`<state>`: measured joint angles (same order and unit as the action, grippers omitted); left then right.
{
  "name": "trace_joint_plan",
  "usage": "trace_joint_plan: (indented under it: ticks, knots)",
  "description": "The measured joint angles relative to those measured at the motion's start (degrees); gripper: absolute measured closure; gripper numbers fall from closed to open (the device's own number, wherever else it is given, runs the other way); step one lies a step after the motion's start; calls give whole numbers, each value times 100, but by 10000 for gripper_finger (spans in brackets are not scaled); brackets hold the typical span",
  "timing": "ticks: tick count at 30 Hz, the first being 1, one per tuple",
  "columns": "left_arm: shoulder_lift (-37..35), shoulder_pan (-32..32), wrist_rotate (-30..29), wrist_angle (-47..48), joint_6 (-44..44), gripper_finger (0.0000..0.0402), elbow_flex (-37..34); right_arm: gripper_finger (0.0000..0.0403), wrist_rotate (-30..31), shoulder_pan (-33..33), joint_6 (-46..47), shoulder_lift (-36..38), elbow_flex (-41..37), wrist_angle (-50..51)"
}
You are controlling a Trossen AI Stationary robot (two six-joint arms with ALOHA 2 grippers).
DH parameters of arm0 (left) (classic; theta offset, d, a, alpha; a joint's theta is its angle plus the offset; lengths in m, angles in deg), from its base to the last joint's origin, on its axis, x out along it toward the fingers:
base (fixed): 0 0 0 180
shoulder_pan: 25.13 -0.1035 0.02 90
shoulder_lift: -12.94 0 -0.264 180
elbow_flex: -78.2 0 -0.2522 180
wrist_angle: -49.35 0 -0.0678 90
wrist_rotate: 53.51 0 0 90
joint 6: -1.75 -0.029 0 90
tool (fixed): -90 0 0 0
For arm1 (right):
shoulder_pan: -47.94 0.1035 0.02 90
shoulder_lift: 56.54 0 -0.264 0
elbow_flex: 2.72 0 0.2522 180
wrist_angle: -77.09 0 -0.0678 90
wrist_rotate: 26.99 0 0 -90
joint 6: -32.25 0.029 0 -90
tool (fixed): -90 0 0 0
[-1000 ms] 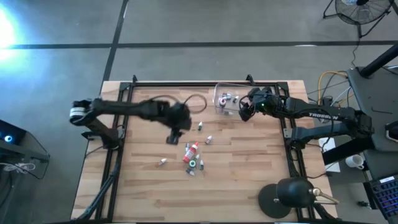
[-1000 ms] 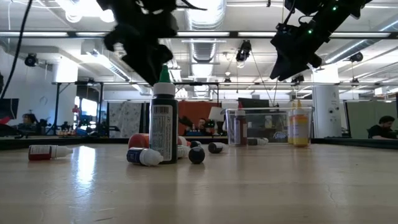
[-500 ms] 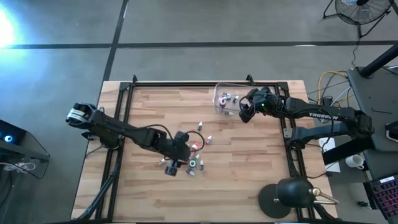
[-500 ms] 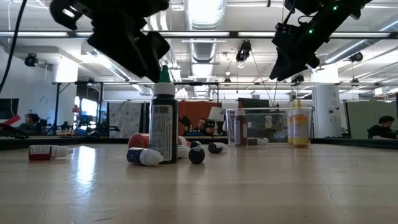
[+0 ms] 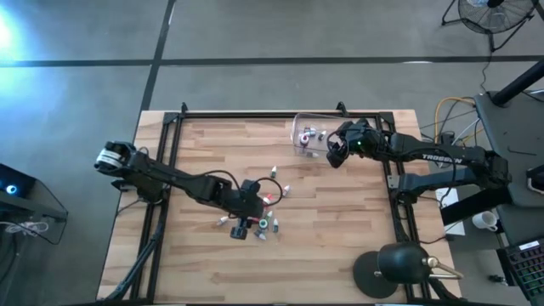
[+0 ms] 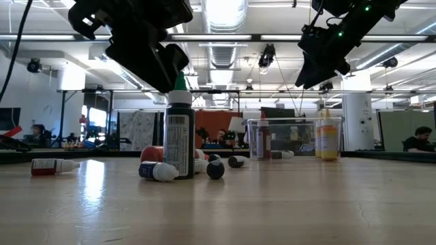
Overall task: Pick & Place food coloring
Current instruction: Put the large green food coloring bottle into the transparent bin
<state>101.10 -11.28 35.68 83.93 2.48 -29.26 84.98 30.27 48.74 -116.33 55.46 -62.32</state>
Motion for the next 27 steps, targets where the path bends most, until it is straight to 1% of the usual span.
trace_joint_plan:
  ticks: [3, 10, 17, 23, 27]
  knots:
    - [11, 2, 131, -23, 0, 248, 0, 200, 0, 0, 0, 0, 0, 0]
    - [9, 2, 159, -118, -65, 248, 0, 200, 0, 0, -1, 0, 0, 15]
    - [12, 29, 461, -200, -89, 248, 0, 200, 0, 2, -7, 0, 0, 18]
    - [225, 48, 531, -488, -156, 248, -4, 200, 0, 2, -2, 0, 0, 16]
    - [247, 50, 549, -494, -237, 248, -4, 200, 1, 2, 61, 0, 0, 22]
